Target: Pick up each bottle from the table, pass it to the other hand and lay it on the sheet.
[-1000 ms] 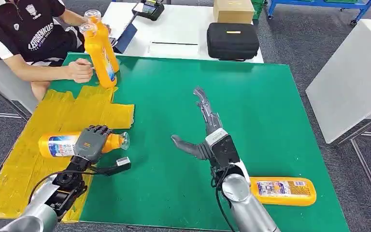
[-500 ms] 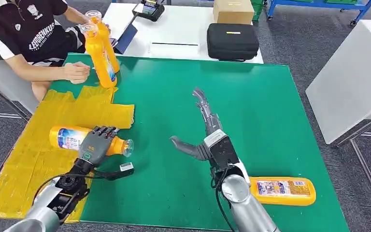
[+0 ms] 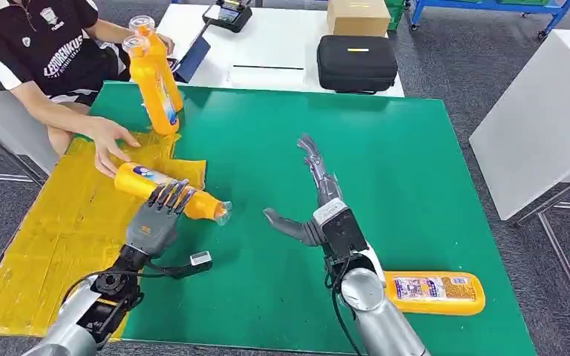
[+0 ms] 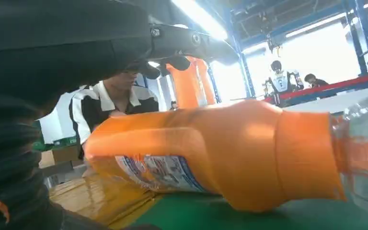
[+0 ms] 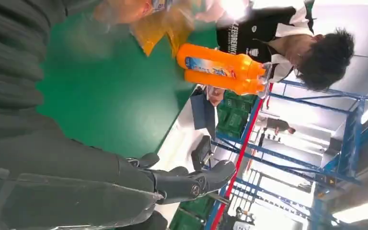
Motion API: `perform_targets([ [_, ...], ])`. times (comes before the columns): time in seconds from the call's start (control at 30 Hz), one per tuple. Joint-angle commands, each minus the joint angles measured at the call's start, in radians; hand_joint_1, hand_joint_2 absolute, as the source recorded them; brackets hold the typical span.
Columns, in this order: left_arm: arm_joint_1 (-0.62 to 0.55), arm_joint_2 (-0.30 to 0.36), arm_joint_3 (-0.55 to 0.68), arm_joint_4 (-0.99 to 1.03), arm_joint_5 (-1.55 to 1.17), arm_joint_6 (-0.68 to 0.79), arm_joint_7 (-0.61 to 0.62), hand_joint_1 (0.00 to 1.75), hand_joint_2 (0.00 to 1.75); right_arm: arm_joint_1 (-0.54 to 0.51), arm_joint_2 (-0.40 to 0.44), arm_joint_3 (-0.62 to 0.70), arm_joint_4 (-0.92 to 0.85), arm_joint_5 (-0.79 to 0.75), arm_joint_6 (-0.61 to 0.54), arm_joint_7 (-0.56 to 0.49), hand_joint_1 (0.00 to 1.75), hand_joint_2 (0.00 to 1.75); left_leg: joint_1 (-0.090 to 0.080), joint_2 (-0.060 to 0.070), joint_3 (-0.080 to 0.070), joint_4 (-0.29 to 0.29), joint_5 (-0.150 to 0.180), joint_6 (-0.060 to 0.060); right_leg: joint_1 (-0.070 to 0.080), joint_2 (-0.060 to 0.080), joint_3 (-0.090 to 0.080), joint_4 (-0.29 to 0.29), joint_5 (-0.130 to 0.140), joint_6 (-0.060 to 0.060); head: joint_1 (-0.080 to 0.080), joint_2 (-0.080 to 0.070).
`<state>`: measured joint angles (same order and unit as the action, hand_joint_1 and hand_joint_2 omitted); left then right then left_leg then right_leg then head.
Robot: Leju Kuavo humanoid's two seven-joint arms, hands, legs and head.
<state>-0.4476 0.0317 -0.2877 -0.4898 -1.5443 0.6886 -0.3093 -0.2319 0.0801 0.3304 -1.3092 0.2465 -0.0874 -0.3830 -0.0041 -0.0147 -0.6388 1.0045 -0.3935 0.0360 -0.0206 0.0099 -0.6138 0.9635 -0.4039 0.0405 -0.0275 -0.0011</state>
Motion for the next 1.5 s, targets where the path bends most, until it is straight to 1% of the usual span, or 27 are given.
perform_targets([
  [0.03,-0.013,-0.065,0.231,-0.115,0.214,0.01,-0.222,0.0,1.75,0.003,-0.02,-0.018,-0.022,0.075,-0.058,0.014,0.0,1.75,0.001,-0.001,0.001,0.0,-0.001,-0.001,0.001,-0.002,0.001,0.0,-0.001,-0.001,0.0,0.0],
  [0.07,-0.013,-0.065,0.231,-0.115,0.214,0.01,-0.222,0.0,1.75,0.003,-0.02,-0.018,-0.022,0.075,-0.058,0.014,0.0,1.75,0.001,-0.002,0.004,0.002,-0.003,-0.002,0.001,-0.003,0.005,0.001,-0.003,-0.002,0.0,0.0],
  [0.1,-0.013,-0.065,0.231,-0.115,0.214,0.01,-0.222,0.0,1.75,0.003,-0.02,-0.018,-0.022,0.075,-0.058,0.014,0.0,1.75,0.001,-0.001,0.001,0.0,-0.001,-0.001,0.001,-0.002,0.002,0.0,-0.001,-0.001,0.0,0.0],
  [0.2,-0.013,-0.065,0.231,-0.115,0.214,0.01,-0.222,0.0,1.75,0.003,-0.02,-0.018,-0.022,0.075,-0.058,0.014,0.0,1.75,0.0,0.0,0.004,0.0,-0.002,-0.002,0.001,-0.001,0.004,0.0,-0.002,-0.002,0.0,0.0],
  [0.27,-0.022,-0.097,0.313,-0.139,0.325,0.01,-0.345,0.0,1.75,0.01,-0.031,-0.012,-0.043,0.138,-0.094,0.024,0.0,1.75,0.001,0.001,0.008,0.001,-0.005,-0.003,0.001,-0.001,0.009,0.001,-0.005,-0.003,0.0,0.0],
  [0.3,-0.038,-0.101,0.252,-0.151,0.512,0.01,-0.389,0.0,1.75,0.017,-0.042,-0.005,-0.065,0.205,-0.121,0.031,0.0,1.75,0.001,-0.001,0.004,0.001,-0.002,-0.002,0.001,-0.002,0.005,0.0,-0.002,-0.002,0.0,0.0],
  [0.33,-0.03,-0.08,0.163,-0.204,0.648,-0.012,-0.389,0.0,1.75,0.019,-0.05,-0.004,-0.076,0.235,-0.128,0.037,0.0,1.75,0.001,-0.002,0.004,0.002,-0.003,-0.002,0.001,-0.004,0.005,0.001,-0.004,-0.002,0.0,0.0],
  [0.37,-0.006,-0.027,0.033,-0.334,0.88,-0.068,-0.389,0.0,1.75,0.023,-0.067,0.003,-0.099,0.302,-0.137,0.047,0.0,1.75,0.001,-0.004,0.002,0.001,-0.002,-0.002,0.001,-0.005,0.004,0.001,-0.003,-0.002,0.0,0.0],
  [0.4,0.015,0.003,-0.019,-0.466,1.026,-0.127,-0.389,0.0,1.75,0.02,-0.09,0.01,-0.117,0.387,-0.152,0.063,0.0,1.75,0.001,-0.003,0.004,0.002,-0.003,-0.003,0.002,-0.005,0.005,0.002,-0.004,-0.002,0.0,0.0],
  [0.43,0.029,0.014,-0.027,-0.532,1.083,-0.163,-0.389,0.0,1.75,0.019,-0.103,0.015,-0.126,0.438,-0.164,0.073,0.0,1.75,0.001,-0.002,0.0,0.002,-0.002,-0.002,0.001,-0.003,0.001,0.001,-0.002,-0.002,0.0,0.0],
  [0.47,0.057,0.031,-0.031,-0.649,1.165,-0.224,-0.389,0.0,1.75,0.02,-0.132,0.029,-0.147,0.518,-0.162,0.089,0.0,1.75,0.001,-0.001,0.002,0.003,-0.004,-0.002,0.002,-0.003,0.003,0.002,-0.004,-0.002,0.0,0.0],
  [0.5,0.071,0.037,-0.029,-0.697,1.196,-0.252,-0.389,0.0,1.75,0.024,-0.147,0.033,-0.16,0.544,-0.149,0.099,0.0,1.75,0.001,0.0,0.001,0.002,-0.003,-0.002,0.002,-0.001,0.002,0.001,-0.002,-0.002,0.0,0.0],
  [0.67,0.071,0.037,-0.029,-0.697,1.196,-0.252,-0.389,0.0,1.75,0.024,-0.147,0.033,-0.16,0.544,-0.149,0.099,0.0,1.75,0.0,0.0,0.001,0.0,-0.002,-0.001,0.001,-0.001,0.002,0.0,-0.001,-0.001,0.0,0.0],
  [0.73,0.071,0.037,-0.029,-0.697,1.196,-0.252,-0.389,0.0,1.75,0.024,-0.147,0.033,-0.16,0.544,-0.149,0.099,0.0,1.75,0.0,0.002,0.007,0.002,-0.005,-0.003,0.001,0.0,0.007,0.001,-0.004,-0.003,0.0,0.0],
  [0.77,0.101,0.056,-0.051,-0.778,1.27,-0.291,-0.389,0.0,1.75,0.042,-0.19,0.05,-0.184,0.621,-0.137,0.114,0.0,1.75,0.0,0.001,0.002,0.0,-0.002,-0.002,0.001,0.0,0.003,0.0,-0.001,-0.002,0.0,0.0],
  [0.8,0.111,0.058,-0.057,-0.806,1.313,-0.33,-0.389,0.0,1.75,0.059,-0.234,0.055,-0.213,0.651,-0.108,0.116,0.0,1.75,0.001,0.001,0.004,0.001,-0.003,-0.002,0.001,0.0,0.005,0.0,-0.002,-0.002,0.0,0.0],
  [0.93,0.12,0.008,0.0,-0.833,1.413,-0.494,-0.389,0.0,1.75,0.055,-0.362,0.026,-0.256,0.651,-0.005,0.073,0.0,1.75,0.0,-0.002,0.004,0.001,-0.004,-0.002,0.001,-0.004,0.006,0.0,-0.004,-0.002,0.0,0.0],
  [1.0,0.106,-0.011,0.013,-0.801,1.414,-0.538,-0.389,0.0,1.75,0.066,-0.39,0.015,-0.28,0.645,0.033,0.037,0.0,1.75,0.0,-0.003,0.001,0.001,-0.002,-0.001,0.0,-0.004,0.003,0.0,-0.002,-0.001,0.0,0.0],
  [1.03,0.106,-0.011,0.013,-0.801,1.414,-0.538,-0.389,0.0,1.75,0.066,-0.39,0.015,-0.28,0.645,0.033,0.037,0.0,1.75,0.0,-0.003,0.004,0.002,-0.004,-0.001,0.0,-0.005,0.007,0.001,-0.004,-0.001,-0.001,0.0],
  [1.07,0.077,-0.031,0.023,-0.742,1.402,-0.573,-0.389,0.0,1.75,0.103,-0.414,-0.016,-0.32,0.618,0.072,-0.006,0.0,1.75,-0.001,-0.002,0.002,0.001,-0.002,-0.001,0.0,-0.003,0.004,0.0,-0.002,-0.001,0.0,0.0],
  [1.13,0.066,-0.037,0.025,-0.721,1.395,-0.576,-0.389,0.0,1.75,0.121,-0.425,-0.025,-0.332,0.615,0.077,-0.019,0.0,1.75,-0.001,-0.004,0.002,0.0,-0.001,-0.001,0.0,-0.005,0.003,-0.001,-0.002,-0.001,0.0,0.0],
  [1.2,0.034,-0.065,0.031,-0.644,1.371,-0.596,-0.389,0.0,1.75,0.196,-0.505,-0.054,-0.384,0.638,0.118,-0.033,0.0,1.75,-0.001,-0.004,0.002,0.0,-0.001,-0.001,0.0,-0.005,0.003,0.0,-0.002,-0.001,0.0,0.0],
  [1.27,0.029,-0.078,0.031,-0.628,1.371,-0.602,-0.389,0.0,1.75,0.261,-0.559,-0.104,-0.415,0.602,0.127,-0.055,0.0,1.75,-0.001,-0.01,0.004,0.001,-0.002,-0.002,0.0,-0.011,0.007,-0.001,-0.005,-0.001,-0.001,0.0],
  [1.3,0.032,-0.088,0.03,-0.613,1.363,-0.604,-0.389,0.0,1.75,0.358,-0.601,-0.16,-0.464,0.561,0.152,-0.076,0.0,1.75,-0.001,-0.011,0.003,0.0,-0.001,-0.001,0.0,-0.013,0.007,-0.001,-0.004,-0.001,-0.001,0.0],
  [1.37,0.039,-0.1,0.034,-0.6,1.359,-0.609,-0.389,0.0,1.75,0.492,-0.624,-0.232,-0.536,0.536,0.189,-0.092,0.0,1.75,-0.001,-0.013,0.005,0.0,-0.002,-0.001,0.0,-0.015,0.008,-0.002,-0.006,-0.001,-0.001,0.0],
  [1.43,0.04,-0.112,0.047,-0.584,1.352,-0.612,-0.389,0.0,1.75,0.595,-0.59,-0.276,-0.592,0.618,0.173,-0.045,0.0,1.75,-0.001,-0.018,0.007,0.001,-0.004,-0.001,0.0,-0.019,0.012,-0.001,-0.008,-0.001,0.0,0.0],
  [1.5,0.04,-0.122,0.056,-0.577,1.343,-0.625,-0.389,0.0,1.75,0.629,-0.514,-0.294,-0.598,0.681,0.137,0.006,0.0,1.75,-0.001,-0.012,0.004,0.0,-0.005,0.001,0.0,-0.013,0.008,-0.002,-0.007,0.001,0.0,0.0],
])
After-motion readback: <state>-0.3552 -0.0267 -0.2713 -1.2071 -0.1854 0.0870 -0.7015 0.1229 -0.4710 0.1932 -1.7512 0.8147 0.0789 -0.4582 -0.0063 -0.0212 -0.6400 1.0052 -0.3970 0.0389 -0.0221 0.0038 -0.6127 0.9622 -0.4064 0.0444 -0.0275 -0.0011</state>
